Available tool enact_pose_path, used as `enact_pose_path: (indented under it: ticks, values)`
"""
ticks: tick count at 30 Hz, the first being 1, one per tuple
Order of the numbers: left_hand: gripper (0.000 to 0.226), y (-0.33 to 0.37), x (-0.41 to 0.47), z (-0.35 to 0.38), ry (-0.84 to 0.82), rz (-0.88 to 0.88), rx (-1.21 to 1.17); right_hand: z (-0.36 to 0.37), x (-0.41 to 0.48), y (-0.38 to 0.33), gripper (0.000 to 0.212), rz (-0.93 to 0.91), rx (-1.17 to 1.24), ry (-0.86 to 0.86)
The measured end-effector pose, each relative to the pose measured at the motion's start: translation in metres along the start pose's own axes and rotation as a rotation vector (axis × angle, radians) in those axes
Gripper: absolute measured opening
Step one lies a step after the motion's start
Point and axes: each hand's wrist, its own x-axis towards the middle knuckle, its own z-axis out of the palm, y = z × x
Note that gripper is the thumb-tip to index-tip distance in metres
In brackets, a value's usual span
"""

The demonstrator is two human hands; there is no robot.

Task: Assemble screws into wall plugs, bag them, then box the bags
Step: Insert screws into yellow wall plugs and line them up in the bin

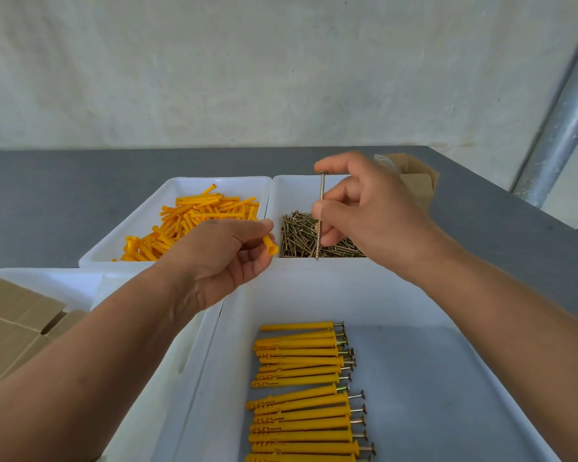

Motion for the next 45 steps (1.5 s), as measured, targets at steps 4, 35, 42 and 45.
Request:
enact_pose_path:
  ticks: [4,35,42,45]
  values:
    - [0.012,-0.001,0.002,-0.001,0.035,0.007,-0.054,0.0,0.0,-0.006,0.026,0.046,0.175,0.037]
    - [0.007,0.007,0.008,-0.007,0.197,0.127,-0.212,-0.005,0.003,0.003,0.008,0.235,0.176,0.142]
    - [0.008,0.005,0.006,-0.005,0.174,0.142,-0.149,-0.004,0.001,0.006,0.009,0.329,0.019,-0.037]
    - [0.006,0.005,0.003,-0.003,0.157,0.14,-0.113,-0.003,-0.001,0.004,0.007,0.33,-0.013,-0.102]
